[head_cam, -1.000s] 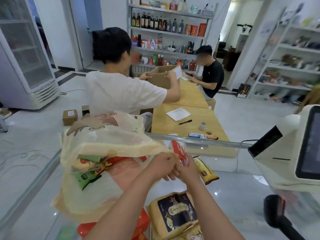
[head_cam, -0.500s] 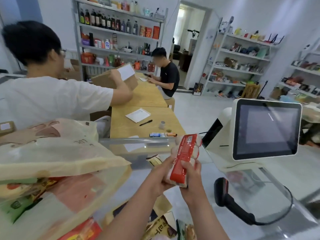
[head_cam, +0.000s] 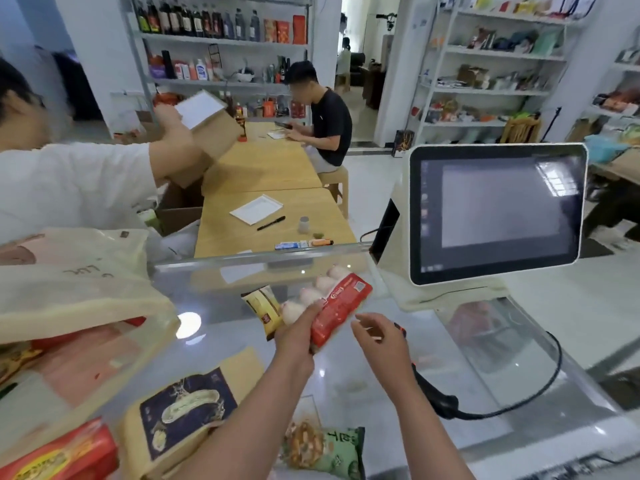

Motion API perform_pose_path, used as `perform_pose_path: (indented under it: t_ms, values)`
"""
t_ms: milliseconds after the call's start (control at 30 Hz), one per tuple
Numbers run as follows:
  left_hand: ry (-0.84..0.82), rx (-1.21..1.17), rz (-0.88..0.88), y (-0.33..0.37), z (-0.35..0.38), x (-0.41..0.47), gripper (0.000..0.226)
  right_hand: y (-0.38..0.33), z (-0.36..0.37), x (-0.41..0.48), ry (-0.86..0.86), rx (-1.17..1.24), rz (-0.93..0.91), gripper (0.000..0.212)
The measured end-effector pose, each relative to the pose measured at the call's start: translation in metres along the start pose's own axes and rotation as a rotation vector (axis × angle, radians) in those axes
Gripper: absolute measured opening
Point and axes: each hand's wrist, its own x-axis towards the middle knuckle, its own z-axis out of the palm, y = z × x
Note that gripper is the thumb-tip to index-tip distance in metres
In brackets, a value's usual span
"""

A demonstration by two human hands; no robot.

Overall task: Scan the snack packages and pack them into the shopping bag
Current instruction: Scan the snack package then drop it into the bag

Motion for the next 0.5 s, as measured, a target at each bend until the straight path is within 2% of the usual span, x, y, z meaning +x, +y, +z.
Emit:
perform_pose_path:
  t_ms: [67, 200, 300, 367, 433, 500]
  values:
    - [0.036, 0.037, 0.036, -0.009, 0.0, 0.006, 0.048, 0.011, -0.018, 0.001, 0.051, -0.146, -0.085, 0.011]
    - [0.066, 0.099, 0.064, -0.03, -0.004, 0.014, 0.052, 0.014, -0.046, 0.003, 0.088, -0.254, -0.149, 0.028]
    - [0.052, 0.169, 0.02, -0.04, -0.01, 0.02, 0.052, 0.027, -0.066, 0.005, -0.045, -0.6, 0.028, 0.069]
    - [0.041, 0.208, 0.009, -0.042, -0.014, 0.024, 0.051, 0.038, -0.072, 0.002, -0.189, -0.785, 0.133, 0.085]
    - [0.026, 0.249, 0.009, -0.041, -0.017, 0.029, 0.05, 0.048, -0.071, -0.002, -0.257, -0.84, 0.138, 0.075]
    - [0.012, 0.28, 0.015, -0.04, -0.017, 0.031, 0.049, 0.053, -0.068, -0.004, -0.218, -0.778, 0.093, 0.054]
